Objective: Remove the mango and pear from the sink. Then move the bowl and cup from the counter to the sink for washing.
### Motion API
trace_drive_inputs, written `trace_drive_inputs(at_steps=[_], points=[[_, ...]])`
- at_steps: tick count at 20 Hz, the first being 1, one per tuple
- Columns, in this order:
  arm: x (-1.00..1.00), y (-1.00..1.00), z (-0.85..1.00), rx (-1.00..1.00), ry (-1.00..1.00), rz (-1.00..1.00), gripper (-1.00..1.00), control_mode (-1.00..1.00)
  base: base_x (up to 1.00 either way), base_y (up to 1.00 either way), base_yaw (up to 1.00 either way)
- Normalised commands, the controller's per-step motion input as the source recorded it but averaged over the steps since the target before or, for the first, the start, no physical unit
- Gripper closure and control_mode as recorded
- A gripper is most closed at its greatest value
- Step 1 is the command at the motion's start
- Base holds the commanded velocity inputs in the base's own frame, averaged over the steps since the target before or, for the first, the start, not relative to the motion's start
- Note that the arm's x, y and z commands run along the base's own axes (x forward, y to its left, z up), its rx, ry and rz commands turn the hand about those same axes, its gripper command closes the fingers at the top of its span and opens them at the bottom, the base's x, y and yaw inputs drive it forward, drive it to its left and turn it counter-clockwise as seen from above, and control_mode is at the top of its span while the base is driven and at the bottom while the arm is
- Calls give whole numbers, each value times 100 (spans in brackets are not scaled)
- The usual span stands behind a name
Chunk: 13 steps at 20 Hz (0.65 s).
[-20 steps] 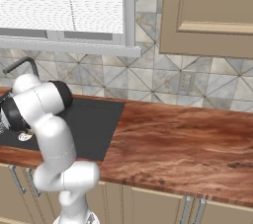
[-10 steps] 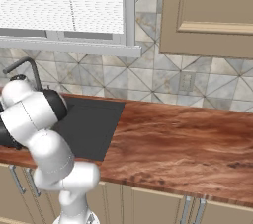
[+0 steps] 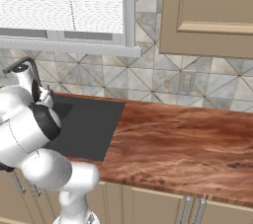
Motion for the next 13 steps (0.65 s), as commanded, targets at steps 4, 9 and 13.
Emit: trace_drive_inputs(at_steps=[4, 9, 13], points=[[-16, -39, 40, 0, 0, 3, -100, -100, 0, 0, 0], [-17, -43, 34, 0, 0, 7, -100, -100, 0, 0, 0], [-17, -48, 23, 0, -2, 14, -100, -100, 0, 0, 0]])
